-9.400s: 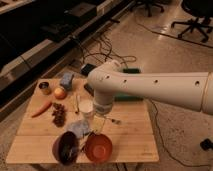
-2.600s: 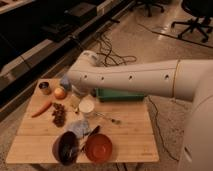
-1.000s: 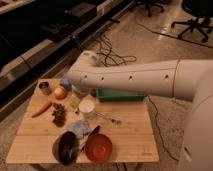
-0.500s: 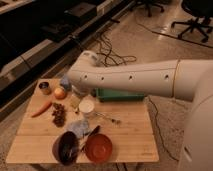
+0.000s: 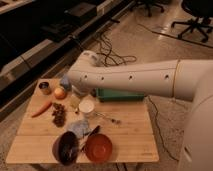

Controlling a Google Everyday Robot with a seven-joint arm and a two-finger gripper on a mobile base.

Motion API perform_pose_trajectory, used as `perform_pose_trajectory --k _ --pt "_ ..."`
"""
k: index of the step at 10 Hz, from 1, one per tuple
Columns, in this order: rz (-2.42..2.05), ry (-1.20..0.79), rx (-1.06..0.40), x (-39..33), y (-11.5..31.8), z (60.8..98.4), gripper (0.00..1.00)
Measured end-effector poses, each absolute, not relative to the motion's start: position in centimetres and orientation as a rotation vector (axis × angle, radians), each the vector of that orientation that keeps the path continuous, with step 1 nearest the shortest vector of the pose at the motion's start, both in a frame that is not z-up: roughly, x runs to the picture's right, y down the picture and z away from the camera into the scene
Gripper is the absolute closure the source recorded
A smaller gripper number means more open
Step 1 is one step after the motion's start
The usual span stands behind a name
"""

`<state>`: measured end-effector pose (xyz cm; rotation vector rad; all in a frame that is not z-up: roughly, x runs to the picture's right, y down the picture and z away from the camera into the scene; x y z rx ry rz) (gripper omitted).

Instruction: Place apple in red bowl

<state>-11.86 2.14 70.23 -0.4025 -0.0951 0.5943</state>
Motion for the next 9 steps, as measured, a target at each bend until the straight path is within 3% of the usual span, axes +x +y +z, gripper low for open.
perform_pose_trajectory --k 6,9 --pt "0.588 -0.126 -0.419 -12.1 1.8 70.4 0.2" --pt "0.59 -0.381 -0.421 -15.0 -0.7 72.1 0.2"
